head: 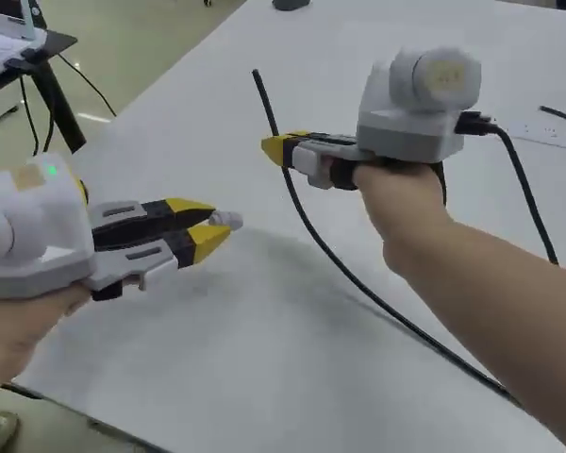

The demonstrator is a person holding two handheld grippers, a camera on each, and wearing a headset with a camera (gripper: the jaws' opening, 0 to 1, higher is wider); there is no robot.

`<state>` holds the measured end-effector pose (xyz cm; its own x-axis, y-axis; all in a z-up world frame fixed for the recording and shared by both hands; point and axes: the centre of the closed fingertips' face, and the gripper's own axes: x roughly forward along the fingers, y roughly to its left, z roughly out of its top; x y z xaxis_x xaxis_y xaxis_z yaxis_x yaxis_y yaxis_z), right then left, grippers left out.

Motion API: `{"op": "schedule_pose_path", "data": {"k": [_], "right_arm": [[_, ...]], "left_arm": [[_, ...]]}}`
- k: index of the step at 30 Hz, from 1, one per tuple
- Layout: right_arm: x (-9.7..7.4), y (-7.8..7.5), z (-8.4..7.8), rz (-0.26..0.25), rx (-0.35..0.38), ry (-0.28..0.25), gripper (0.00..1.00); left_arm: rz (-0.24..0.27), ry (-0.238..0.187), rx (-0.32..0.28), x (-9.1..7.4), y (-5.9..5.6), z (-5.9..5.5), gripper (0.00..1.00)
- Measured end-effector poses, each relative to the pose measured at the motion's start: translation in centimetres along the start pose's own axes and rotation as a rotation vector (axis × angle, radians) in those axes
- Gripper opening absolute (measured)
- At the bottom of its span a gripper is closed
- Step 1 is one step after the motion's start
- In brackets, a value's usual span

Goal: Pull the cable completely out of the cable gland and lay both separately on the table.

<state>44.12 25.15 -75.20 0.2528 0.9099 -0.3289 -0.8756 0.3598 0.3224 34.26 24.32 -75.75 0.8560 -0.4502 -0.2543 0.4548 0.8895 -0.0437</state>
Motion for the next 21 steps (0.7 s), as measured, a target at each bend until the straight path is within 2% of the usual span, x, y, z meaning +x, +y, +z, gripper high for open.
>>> {"op": "schedule_pose_path", "data": {"k": [1, 2, 3, 5, 6, 9, 10, 12, 13, 15, 16, 19, 21], "right_arm": [[0.6, -0.1, -1.2, -0.001, 0.018, 0.036, 0.00], [1.0, -0.1, -1.4, 0.000, 0.017, 0.031, 0.00], [1.4, -0.3, -1.9, -0.011, -0.026, 0.049, 0.00], [1.9, 0.0, -2.1, -0.011, -0.061, 0.065, 0.00], [2.5, -0.5, -2.5, -0.023, -0.111, 0.089, 0.00], [3.2, -0.9, -3.7, -0.043, -0.179, 0.146, 0.00], [3.5, -1.3, -4.1, -0.063, -0.201, 0.163, 0.00], [3.8, -1.6, -4.6, -0.086, -0.212, 0.189, 0.00], [3.8, -1.5, -4.8, -0.087, -0.198, 0.195, 0.00], [3.7, -1.7, -5.1, -0.106, -0.234, 0.213, 0.00], [3.6, -1.5, -5.3, -0.107, -0.252, 0.225, 0.00], [4.0, -1.2, -5.9, -0.097, -0.274, 0.249, 0.00], [3.6, -1.0, -6.2, -0.106, -0.290, 0.253, 0.04]], "left_arm": [[0.007, 0.009, 0.015, 0.3, 0.2, -0.4, 0.14], [0.040, 0.028, 0.045, 0.5, 1.1, -1.1, 0.14], [0.030, 0.035, 0.029, 0.8, 1.1, -1.5, 0.14], [0.048, 0.064, 0.029, 1.3, 1.5, -2.6, 0.14], [0.042, 0.085, 0.022, 1.5, 1.5, -3.3, 0.14], [0.065, 0.096, 0.022, 2.0, 1.8, -4.0, 0.14], [0.086, 0.093, 0.028, 2.0, 2.1, -4.1, 0.14], [0.090, 0.089, 0.010, 2.3, 2.3, -4.2, 0.15], [0.106, 0.083, 0.025, 2.5, 2.4, -4.2, 0.15], [0.098, 0.097, 0.027, 2.7, 2.3, -4.4, 0.15], [0.101, 0.107, 0.047, 2.7, 2.3, -4.6, 0.15], [0.092, 0.097, 0.046, 2.7, 2.2, -4.3, 0.15], [0.076, 0.094, 0.048, 2.8, 1.9, -4.3, 0.15]]}}
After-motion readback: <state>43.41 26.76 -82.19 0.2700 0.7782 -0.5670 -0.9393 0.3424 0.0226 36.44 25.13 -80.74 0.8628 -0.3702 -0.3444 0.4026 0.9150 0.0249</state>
